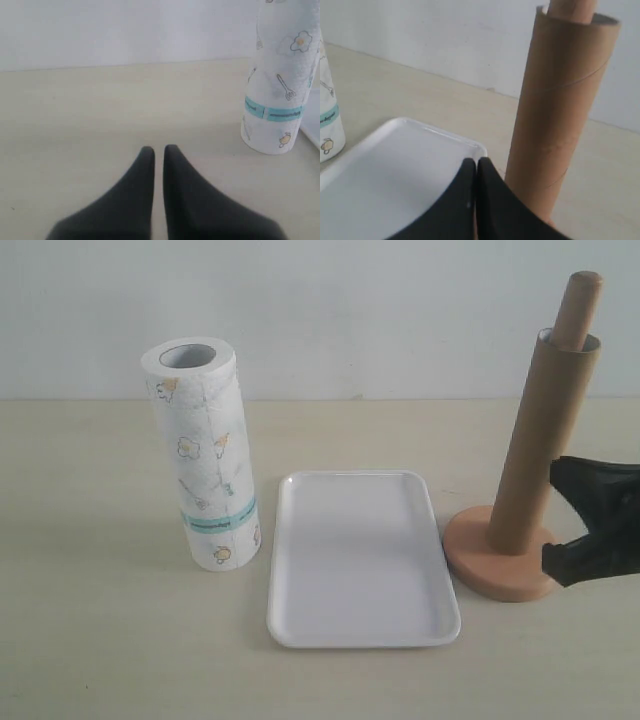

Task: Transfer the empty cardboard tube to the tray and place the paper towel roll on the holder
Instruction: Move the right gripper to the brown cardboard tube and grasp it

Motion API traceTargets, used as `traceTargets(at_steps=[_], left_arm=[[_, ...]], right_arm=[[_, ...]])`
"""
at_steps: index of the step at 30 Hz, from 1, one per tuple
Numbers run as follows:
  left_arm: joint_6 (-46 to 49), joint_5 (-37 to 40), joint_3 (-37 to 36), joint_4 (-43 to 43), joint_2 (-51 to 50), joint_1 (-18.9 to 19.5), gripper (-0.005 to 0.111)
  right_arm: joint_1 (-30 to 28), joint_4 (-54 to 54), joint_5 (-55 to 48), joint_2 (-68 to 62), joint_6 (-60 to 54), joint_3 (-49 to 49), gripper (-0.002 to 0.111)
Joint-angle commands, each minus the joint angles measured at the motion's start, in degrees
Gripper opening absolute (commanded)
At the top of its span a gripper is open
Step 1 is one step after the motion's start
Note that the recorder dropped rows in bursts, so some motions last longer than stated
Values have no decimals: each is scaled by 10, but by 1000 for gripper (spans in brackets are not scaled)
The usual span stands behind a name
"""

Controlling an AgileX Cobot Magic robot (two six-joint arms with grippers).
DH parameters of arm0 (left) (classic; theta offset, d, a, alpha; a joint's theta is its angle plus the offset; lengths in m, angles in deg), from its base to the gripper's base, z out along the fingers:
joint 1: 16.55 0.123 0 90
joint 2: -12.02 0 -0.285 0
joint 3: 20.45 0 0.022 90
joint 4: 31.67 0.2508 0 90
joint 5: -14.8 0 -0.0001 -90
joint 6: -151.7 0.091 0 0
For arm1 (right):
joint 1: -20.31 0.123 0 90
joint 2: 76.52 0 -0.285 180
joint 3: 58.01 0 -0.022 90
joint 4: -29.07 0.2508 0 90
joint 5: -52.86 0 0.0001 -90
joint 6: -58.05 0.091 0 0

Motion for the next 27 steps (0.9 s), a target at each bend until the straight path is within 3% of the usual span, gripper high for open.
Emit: traceTargets(at_steps=[1, 4, 8, 10, 18, 27], left_arm=[[3, -3, -2, -7, 1, 2, 6], [3, -3, -2, -7, 1, 2, 6], [3, -3, -2, -7, 1, 2, 6], [3, -3, -2, -7, 1, 2, 6], [3, -3, -2, -7, 1, 2, 6], [3, -3, -2, -7, 1, 2, 6]], right_arm=[[2, 7, 35, -41, -4, 2, 3], [2, 7, 36, -44, 0, 2, 23], [2, 46, 38, -44, 6, 2, 72], [2, 86, 39, -44, 6, 2, 85], [2, 125, 39, -44, 5, 2, 66], [2, 128, 46, -44, -3, 2, 66]])
